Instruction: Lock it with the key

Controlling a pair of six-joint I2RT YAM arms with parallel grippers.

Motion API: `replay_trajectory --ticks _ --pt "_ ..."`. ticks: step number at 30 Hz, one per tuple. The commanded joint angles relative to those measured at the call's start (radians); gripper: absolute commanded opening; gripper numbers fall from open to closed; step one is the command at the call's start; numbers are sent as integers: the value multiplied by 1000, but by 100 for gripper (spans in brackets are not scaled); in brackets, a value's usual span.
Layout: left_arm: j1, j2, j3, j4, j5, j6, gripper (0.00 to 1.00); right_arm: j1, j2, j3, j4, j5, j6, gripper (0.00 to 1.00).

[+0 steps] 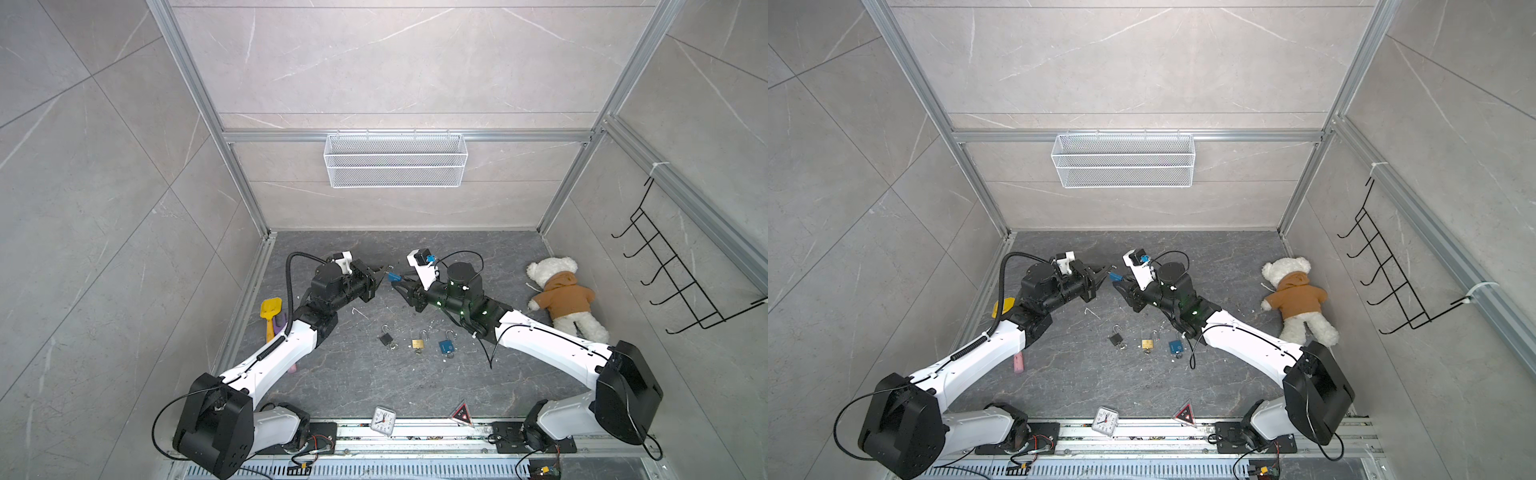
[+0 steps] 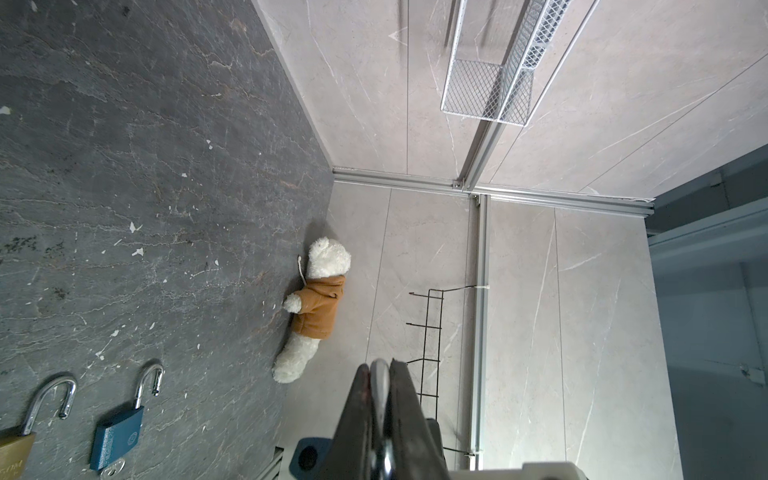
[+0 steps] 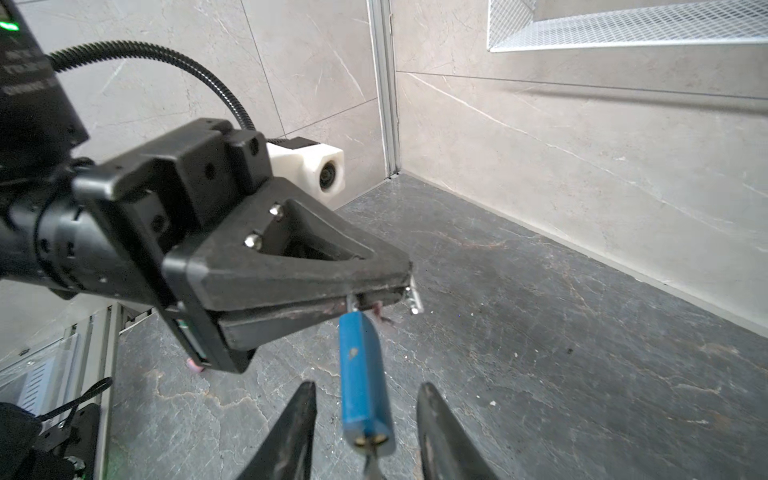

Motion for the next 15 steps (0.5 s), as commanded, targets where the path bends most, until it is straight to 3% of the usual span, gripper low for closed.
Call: replay_trajectory --ticks 1,8,12,15 --pt "-2 -8 58 89 33 -7 0 -16 15 28 39 -18 14 41" --pt "-3 30 69 109 46 -17 0 -25 35 39 53 -59 32 36" --pt "-1 50 77 119 55 -18 0 -29 36 33 70 -71 44 23" --pt "-1 64 78 132 59 -26 0 -35 37 28 78 -88 50 7"
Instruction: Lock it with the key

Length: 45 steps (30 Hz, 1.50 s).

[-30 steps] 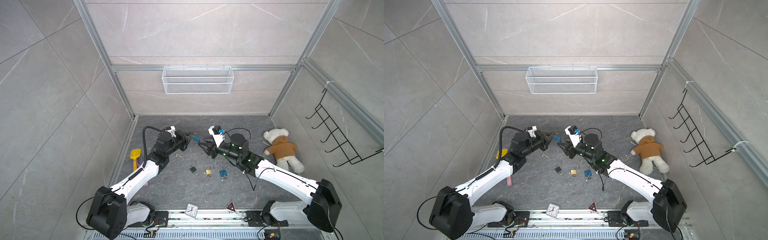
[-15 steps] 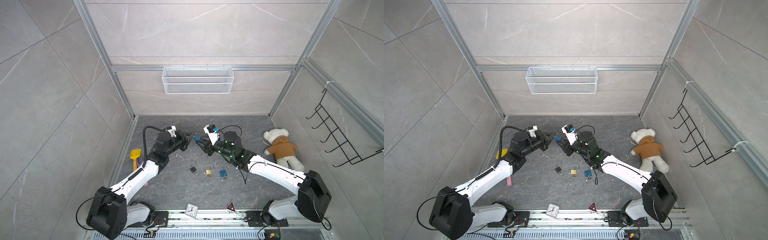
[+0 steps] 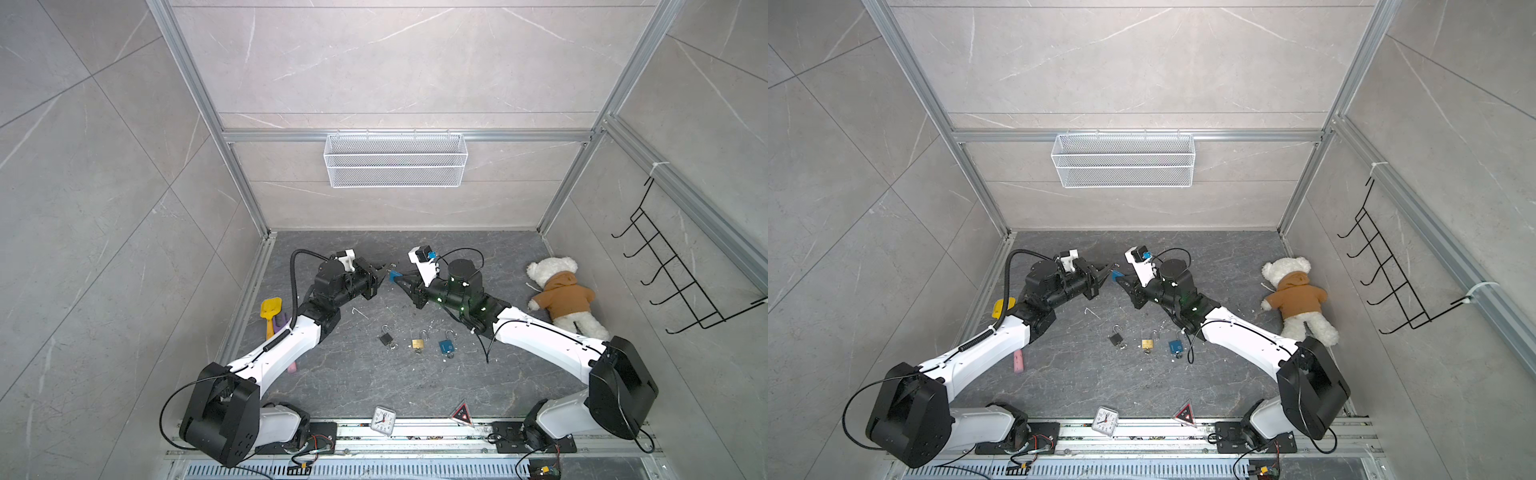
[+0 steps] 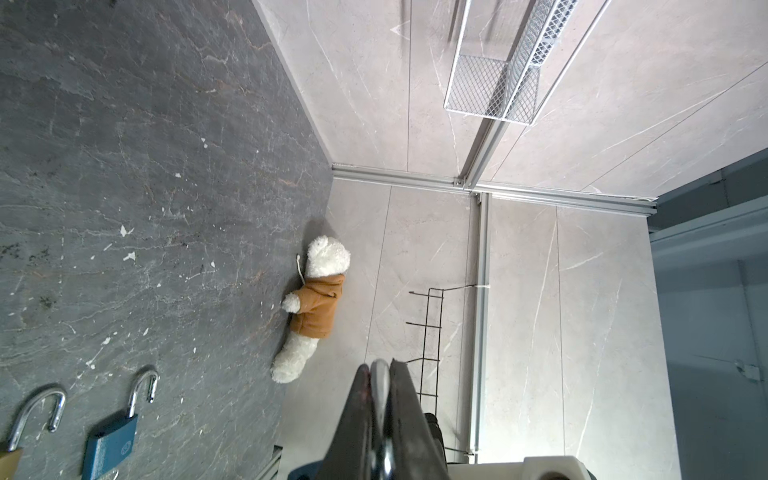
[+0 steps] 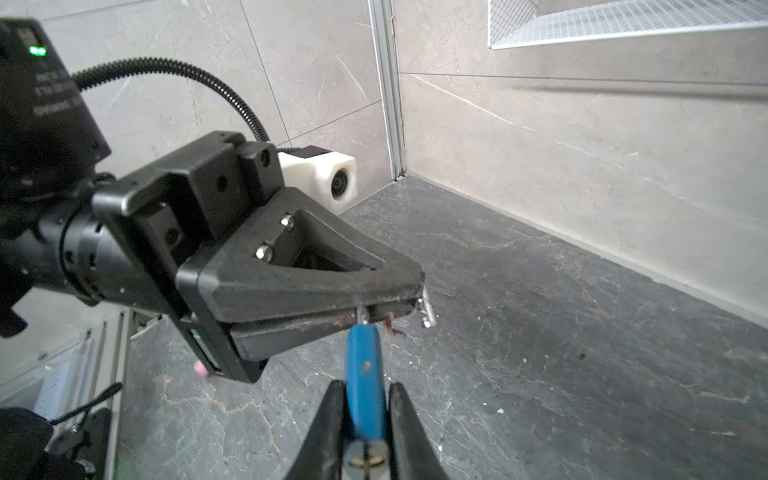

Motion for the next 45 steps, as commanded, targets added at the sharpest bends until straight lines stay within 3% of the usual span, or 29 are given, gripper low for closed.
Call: replay_trajectory --ticks 1,11,13,17,18,19,20,23,27,31,34,37,45 --pt "-3 5 53 95 40 -29 0 -12 10 22 41 -25 17 3" --pt "-4 44 62 101 81 26 1 -69 10 23 47 -101 169 0" --pt "-1 50 64 91 96 56 33 -86 11 32 37 -134 216 0" --pt "40 62 52 64 147 103 66 -126 9 55 -27 -184 307 0" --pt "54 62 53 46 160 130 83 -138 7 58 -39 -201 331 0" --pt "67 58 59 17 171 163 84 -152 3 54 -47 -217 359 0" --pt "77 52 67 -36 174 206 99 -164 -3 47 -51 -228 385 0" --pt "94 18 127 -264 159 438 100 -207 -14 40 -82 -291 455 0" --pt "91 -10 211 -509 128 840 100 -257 -13 29 -115 -407 530 0" --pt "89 -25 231 -654 26 1082 100 -307 16 15 -92 -576 636 0" --pt "89 -34 208 -641 13 1161 98 -331 68 23 -99 -724 677 0" --pt "89 -63 108 -463 41 1125 99 -336 85 6 -96 -786 682 0" --pt "88 -9 -49 -27 337 990 97 -337 75 -8 -132 -865 671 0"
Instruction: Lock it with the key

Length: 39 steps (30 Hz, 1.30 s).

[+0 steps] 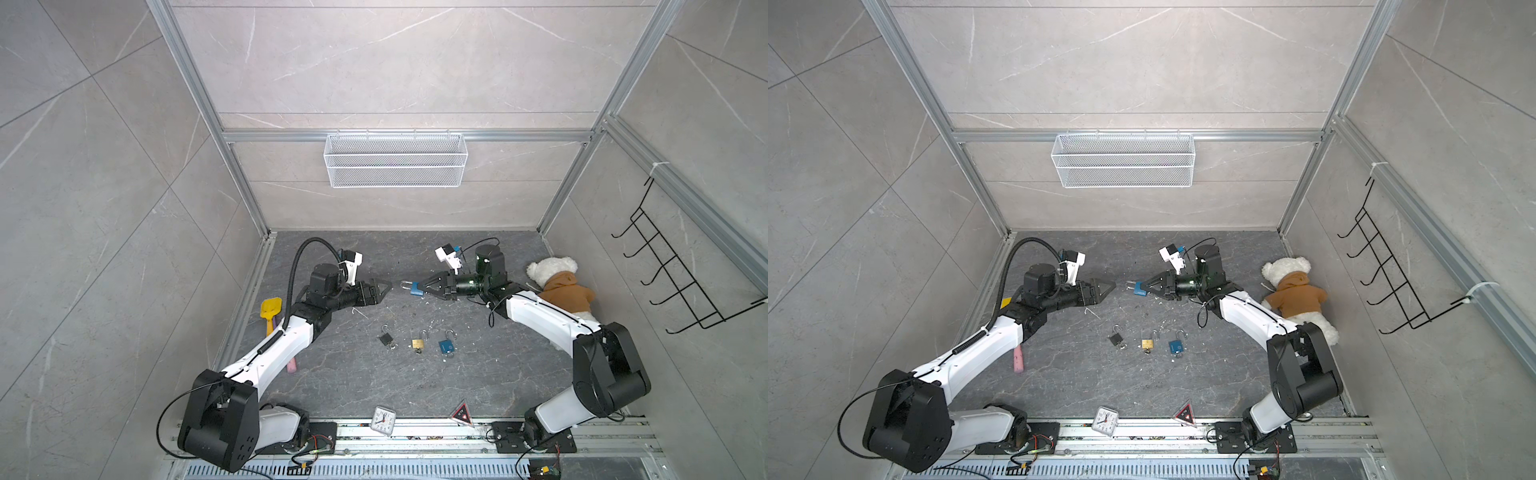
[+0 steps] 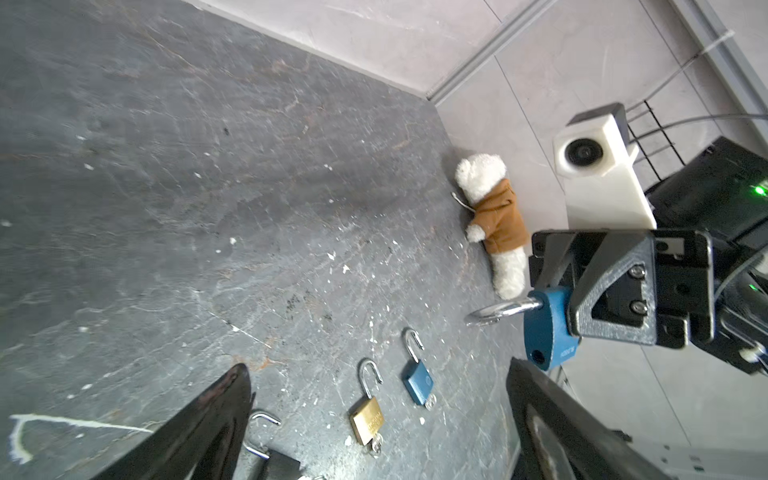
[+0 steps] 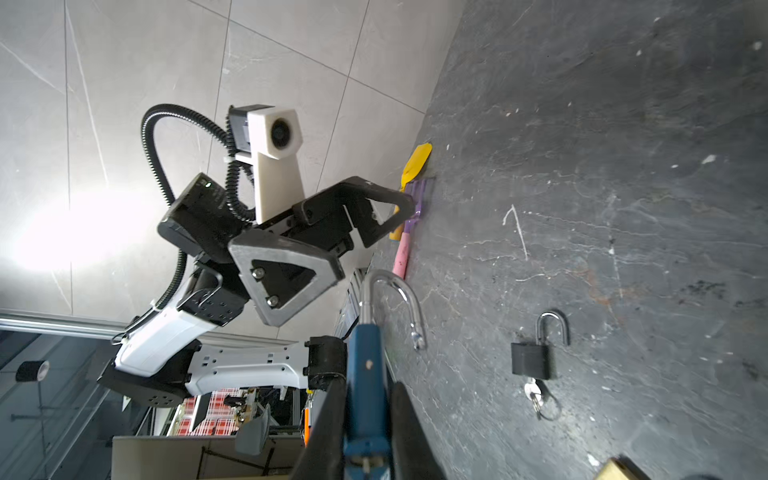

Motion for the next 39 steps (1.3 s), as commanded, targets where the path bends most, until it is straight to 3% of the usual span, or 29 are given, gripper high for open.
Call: replay_trajectory --ticks 1,5,10,29,33,39 --pt "-4 23 -23 327 184 -69 96 0 -19 -9 -22 -77 -1 0" --pt "-27 67 -37 467 251 -121 93 -1 -23 -12 -52 -78 -6 0" --pt "-67 142 21 469 326 -141 81 1 -45 -19 -40 -83 0 0" --pt "-97 149 10 472 320 -163 59 1 -47 -12 -38 -39 -2 0" --pt "-98 143 9 453 314 -158 49 1 -45 -4 -53 -34 -18 0" --pt "-98 131 1 446 312 -160 49 1 -50 3 -84 -20 -45 0"
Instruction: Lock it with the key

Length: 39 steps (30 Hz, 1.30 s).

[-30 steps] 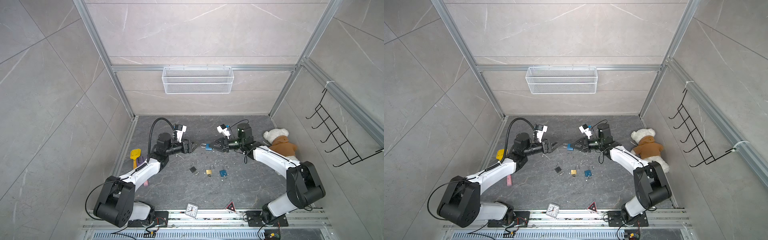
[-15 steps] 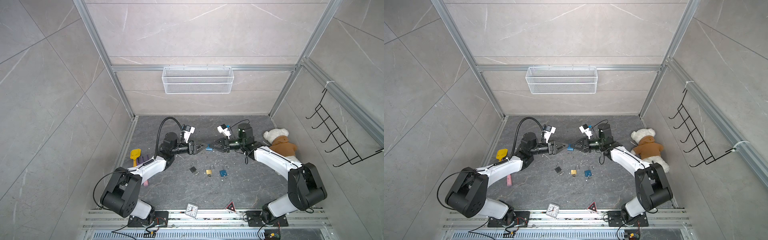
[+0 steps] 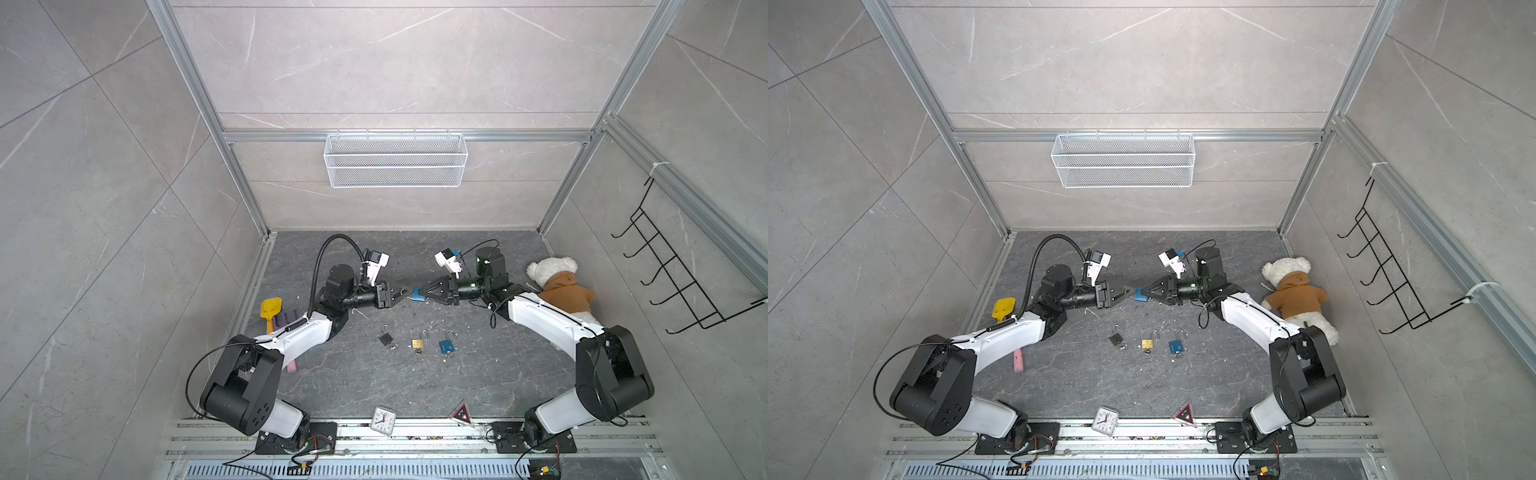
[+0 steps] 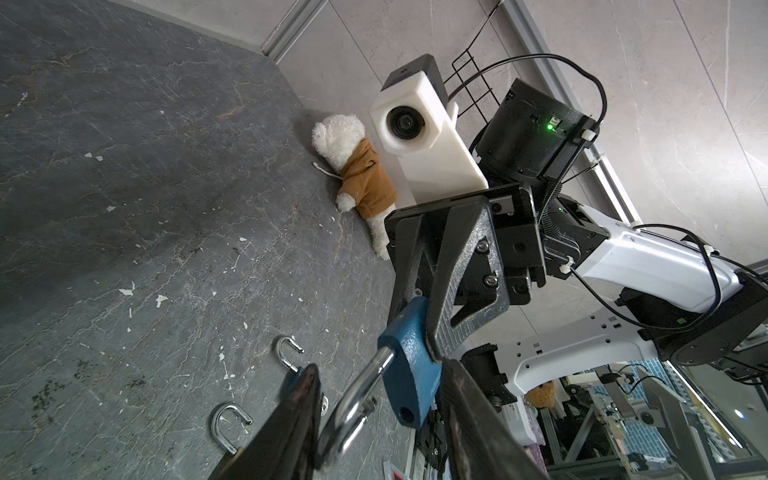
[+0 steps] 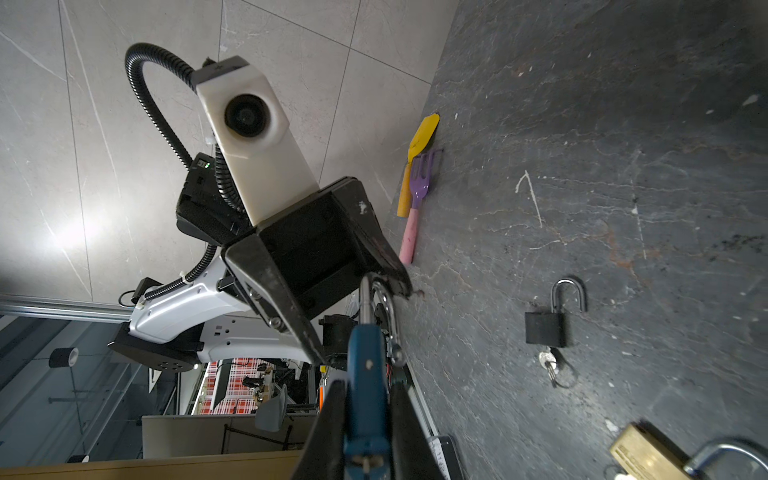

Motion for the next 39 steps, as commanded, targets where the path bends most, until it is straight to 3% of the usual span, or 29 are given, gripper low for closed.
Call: replay_trajectory --ticks 1,11,23,31,39 --pt "0 -48 4 21 17 10 49 1 -29 16 -12 9 -29 0" --pt "0 -83 -44 5 3 -8 45 1 -41 17 8 17 -24 0" --pt "0 -130 -70 11 -15 -27 34 1 -54 -8 47 -16 -39 0" --pt "-1 -131 -72 17 -10 -43 33 3 -75 -33 71 -37 -57 0" --pt "-8 -124 -68 21 -5 -54 16 3 -71 -40 83 -37 -58 0"
